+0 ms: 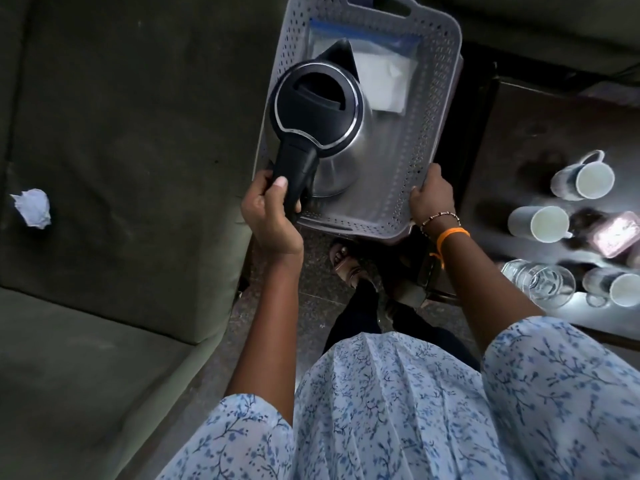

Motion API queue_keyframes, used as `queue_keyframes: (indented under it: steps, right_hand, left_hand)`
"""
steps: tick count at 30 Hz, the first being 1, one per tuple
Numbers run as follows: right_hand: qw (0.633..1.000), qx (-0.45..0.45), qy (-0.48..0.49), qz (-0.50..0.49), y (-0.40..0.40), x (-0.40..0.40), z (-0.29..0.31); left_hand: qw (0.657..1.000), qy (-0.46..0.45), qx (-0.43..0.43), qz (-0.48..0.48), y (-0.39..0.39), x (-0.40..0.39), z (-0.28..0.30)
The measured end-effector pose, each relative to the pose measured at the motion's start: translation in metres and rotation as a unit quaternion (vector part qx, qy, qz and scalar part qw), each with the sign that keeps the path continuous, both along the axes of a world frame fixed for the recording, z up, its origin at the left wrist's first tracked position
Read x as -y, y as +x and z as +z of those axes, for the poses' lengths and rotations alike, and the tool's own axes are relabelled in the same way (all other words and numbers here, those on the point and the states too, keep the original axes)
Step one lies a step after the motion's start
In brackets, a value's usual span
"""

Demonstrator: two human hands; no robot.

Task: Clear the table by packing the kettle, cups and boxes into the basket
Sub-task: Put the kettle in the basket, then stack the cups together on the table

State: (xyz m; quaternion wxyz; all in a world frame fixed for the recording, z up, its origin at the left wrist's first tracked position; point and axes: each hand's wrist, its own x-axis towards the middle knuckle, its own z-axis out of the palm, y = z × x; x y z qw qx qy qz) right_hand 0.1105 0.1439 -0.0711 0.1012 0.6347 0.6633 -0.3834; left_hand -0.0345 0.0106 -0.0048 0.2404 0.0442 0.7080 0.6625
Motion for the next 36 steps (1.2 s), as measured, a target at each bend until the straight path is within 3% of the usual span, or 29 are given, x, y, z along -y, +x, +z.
queue_keyframes:
  steps: [10,16,19,22,25,31,36]
  right_hand:
    - [1.0,0.013,-0.002,0.003,0.003,-0.005,-0.003]
    - [0.997,-0.072,-0.029,-0.014,0.018,-0.005,-0.003]
    - [0.99,-0.131,-0.049,-0.02,0.042,-0.001,0.003]
    - [0.988,-0.146,-0.037,0.028,0.09,0.003,0.01]
    - [0.989,-0.124,0.009,0.078,0.15,0.006,0.017]
    - [0.987,-0.002,0.089,0.137,0.264,0.007,0.009]
    - [0.972,0.102,-0.01,0.212,0.314,0.002,-0.016]
  left_hand:
    - [0.999,-0.033,-0.037,-0.006,0.016,0.002,0.001]
    - [0.978,-0.152,-0.067,0.127,0.054,0.005,0.006]
    - [0.966,-0.181,-0.009,0.182,0.088,0.008,0.003]
    - [0.97,-0.206,0.099,0.088,0.14,0.006,-0.003]
    - [0.968,-0.211,0.131,-0.045,0.196,-0.009,-0.01]
    - [0.908,-0.259,0.165,-0.284,0.284,-0.05,-0.026]
    - [0.876,-0.28,0.16,-0.359,0.332,-0.07,-0.042]
